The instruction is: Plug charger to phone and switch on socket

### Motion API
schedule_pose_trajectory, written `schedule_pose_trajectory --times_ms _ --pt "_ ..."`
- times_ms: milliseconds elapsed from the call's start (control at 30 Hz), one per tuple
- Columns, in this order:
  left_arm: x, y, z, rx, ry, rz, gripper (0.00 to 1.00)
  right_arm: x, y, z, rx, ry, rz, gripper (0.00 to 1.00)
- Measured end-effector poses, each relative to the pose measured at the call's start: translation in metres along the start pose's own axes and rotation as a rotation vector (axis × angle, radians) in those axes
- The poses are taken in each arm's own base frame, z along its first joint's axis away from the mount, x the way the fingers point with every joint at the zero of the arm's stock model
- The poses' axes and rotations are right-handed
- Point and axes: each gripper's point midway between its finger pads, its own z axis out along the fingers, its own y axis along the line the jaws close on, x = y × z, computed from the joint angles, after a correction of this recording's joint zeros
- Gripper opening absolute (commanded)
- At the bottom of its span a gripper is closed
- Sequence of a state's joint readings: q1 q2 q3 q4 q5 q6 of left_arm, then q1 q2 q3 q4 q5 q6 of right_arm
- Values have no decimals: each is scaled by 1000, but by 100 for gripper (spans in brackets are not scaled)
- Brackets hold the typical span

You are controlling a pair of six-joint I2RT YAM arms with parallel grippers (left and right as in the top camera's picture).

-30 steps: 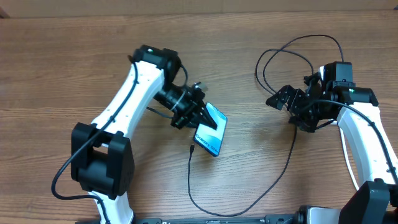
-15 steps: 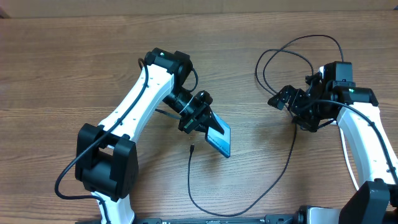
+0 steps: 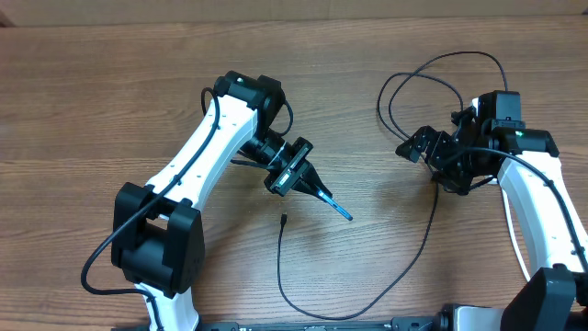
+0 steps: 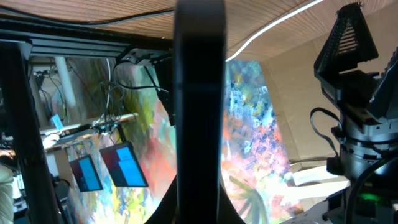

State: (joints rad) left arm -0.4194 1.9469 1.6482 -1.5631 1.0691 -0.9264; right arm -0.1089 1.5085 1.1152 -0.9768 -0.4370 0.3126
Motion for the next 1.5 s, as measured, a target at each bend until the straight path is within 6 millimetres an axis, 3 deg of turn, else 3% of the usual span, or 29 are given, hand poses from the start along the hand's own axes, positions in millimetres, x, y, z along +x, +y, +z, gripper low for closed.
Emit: schedule_pose_trajectory --times_ms 1500 --pt "3 0 7 -16 3 3 4 0 0 0 0 0 0 100"
